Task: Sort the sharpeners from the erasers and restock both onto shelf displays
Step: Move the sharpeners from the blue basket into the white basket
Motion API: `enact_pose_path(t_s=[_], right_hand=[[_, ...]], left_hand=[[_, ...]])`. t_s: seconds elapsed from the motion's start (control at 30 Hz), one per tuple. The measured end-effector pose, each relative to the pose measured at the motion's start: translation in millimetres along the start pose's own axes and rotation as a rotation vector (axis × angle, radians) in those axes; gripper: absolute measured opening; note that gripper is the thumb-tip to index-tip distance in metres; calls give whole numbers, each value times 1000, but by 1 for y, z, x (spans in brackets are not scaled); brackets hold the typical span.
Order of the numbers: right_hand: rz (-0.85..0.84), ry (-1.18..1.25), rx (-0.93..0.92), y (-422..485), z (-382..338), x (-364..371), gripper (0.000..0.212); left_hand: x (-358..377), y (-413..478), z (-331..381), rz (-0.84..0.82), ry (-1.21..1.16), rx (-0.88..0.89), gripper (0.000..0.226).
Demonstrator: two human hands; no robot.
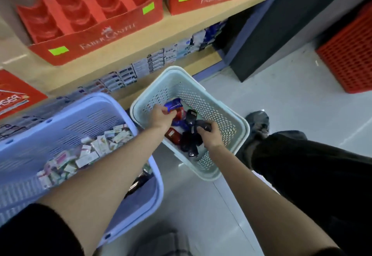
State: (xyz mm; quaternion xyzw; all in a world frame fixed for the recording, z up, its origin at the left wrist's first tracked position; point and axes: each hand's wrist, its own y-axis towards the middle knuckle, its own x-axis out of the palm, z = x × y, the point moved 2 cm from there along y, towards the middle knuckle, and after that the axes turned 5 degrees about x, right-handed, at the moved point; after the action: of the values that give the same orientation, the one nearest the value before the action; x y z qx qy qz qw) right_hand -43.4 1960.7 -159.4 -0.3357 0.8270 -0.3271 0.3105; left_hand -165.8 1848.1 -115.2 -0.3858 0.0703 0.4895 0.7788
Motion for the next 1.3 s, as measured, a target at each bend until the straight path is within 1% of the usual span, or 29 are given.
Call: enact_pose_path(t_s=[0.07,0.1,0.13,0.23,0.33,0.4,0.47,0.53,0.63,0.7,0.77,0.8,0.87,0.9,0.97,1.0,1.03,1.1,1.2,1.23,1.3], right_hand=[[-7,-13,7,4,8,2,34],[-21,-27,10,3,9,2,41],[-37,-35,9,0,8,1,42],[-41,-49,9,-22,-10,-2,33],[18,-126,-156,-59,-39,0,19],[-4,-158,-304,-90,-61,6,22],[-73,-174,-470,-125,-83,20,20],[-171,-212,-614,-155,-97,40,16],[-362,-392,-696,-173,-90,89,13],[-451,-589,-668,-171,-71,127,11],[-493,-778,-538,-161,-47,160,14],[-498,-859,-437,-151,-33,173,16],[-454,-992,-240,-124,-2,192,15],[-409,-1030,-186,-113,12,198,15],[-307,-1009,-128,-94,35,207,23],[-282,-947,-92,-91,41,209,23],[-269,-872,-61,-88,46,211,29],[-297,-793,-11,-86,51,210,43],[-320,-657,38,-80,61,206,62],[-309,-620,39,-78,64,207,68],[-313,-567,29,-79,64,216,74]], left_hand=[[-2,2,-2,-10,-26,-4,34],[-5,-1,-1,-31,-42,20,33],[-9,-7,2,-65,-60,52,32],[-32,-35,13,-150,-108,185,22],[-77,-74,6,-134,-240,300,12],[-115,-98,-13,-64,-300,321,13],[-152,-115,-42,15,-309,298,16],[-181,-123,-78,58,-260,247,16],[-208,-128,-138,49,-186,138,12],[-217,-127,-180,74,-164,40,15],[-220,-127,-217,119,-134,-67,22],[-219,-126,-233,132,-123,-111,25],[-213,-124,-260,145,-123,-171,28],[-209,-122,-269,155,-131,-191,30],[-203,-117,-278,190,-172,-208,32],[-201,-114,-280,206,-170,-209,35],[-199,-111,-281,216,-139,-194,38],[-196,-104,-282,221,-65,-203,43],[-190,-107,-293,227,-51,-369,37],[-187,-108,-300,208,-50,-392,35],[-181,-111,-312,129,-46,-370,31]])
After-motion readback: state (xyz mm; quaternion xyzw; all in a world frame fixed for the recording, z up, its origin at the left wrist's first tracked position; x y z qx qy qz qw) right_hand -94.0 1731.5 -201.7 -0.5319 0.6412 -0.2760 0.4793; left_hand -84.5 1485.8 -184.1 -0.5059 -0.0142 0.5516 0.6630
